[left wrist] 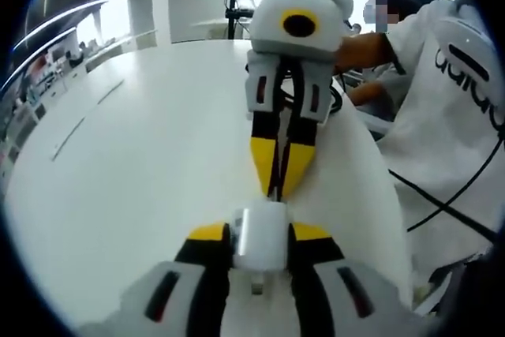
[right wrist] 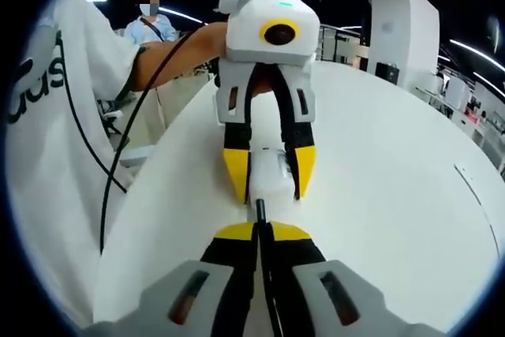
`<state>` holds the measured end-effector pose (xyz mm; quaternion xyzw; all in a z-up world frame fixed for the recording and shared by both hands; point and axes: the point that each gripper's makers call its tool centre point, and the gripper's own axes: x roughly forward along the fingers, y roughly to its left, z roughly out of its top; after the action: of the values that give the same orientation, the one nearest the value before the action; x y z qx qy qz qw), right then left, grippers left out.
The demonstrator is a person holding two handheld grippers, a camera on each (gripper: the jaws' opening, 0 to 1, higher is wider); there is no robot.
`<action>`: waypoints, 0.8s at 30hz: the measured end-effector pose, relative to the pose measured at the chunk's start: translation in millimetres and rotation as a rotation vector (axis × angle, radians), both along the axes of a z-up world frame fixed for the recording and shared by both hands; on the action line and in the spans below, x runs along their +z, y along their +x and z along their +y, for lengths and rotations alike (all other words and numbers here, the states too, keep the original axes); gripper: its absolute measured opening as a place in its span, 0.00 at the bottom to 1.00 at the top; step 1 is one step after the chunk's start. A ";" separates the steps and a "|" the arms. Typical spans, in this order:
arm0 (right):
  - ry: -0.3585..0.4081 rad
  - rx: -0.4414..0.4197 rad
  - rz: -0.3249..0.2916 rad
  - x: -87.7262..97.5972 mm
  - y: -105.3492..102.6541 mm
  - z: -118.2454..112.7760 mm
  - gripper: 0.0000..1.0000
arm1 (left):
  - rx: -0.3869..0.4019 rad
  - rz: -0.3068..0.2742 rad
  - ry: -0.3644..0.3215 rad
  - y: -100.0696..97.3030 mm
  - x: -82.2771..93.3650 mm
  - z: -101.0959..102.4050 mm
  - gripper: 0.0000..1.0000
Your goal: Plug the desk Type‑C cable into the charger adapter.
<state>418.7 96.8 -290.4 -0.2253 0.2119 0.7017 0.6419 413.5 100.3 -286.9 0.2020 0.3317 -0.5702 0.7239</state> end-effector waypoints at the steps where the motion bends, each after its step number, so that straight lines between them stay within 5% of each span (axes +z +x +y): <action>1: 0.002 0.001 -0.004 0.4 -3.2 -1.2 0.04 | -0.001 -0.002 0.000 0.9 0.1 0.5 0.27; 12: 0.020 -0.021 -0.036 7.2 -2.0 -10.8 0.11 | 0.005 0.001 -0.012 7.7 6.0 4.4 0.30; 20: 0.030 -0.087 -0.049 13.7 3.4 -42.8 0.17 | 0.029 0.003 -0.017 8.7 6.9 13.1 0.35; 24: 0.103 -0.157 -0.027 23.5 5.5 -62.0 0.21 | 0.068 -0.008 -0.070 9.4 13.2 15.0 0.38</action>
<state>424.1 34.8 -266.8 -0.1843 0.1840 0.6559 0.7085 422.9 115.4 -273.6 0.1675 0.3153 -0.5557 0.7508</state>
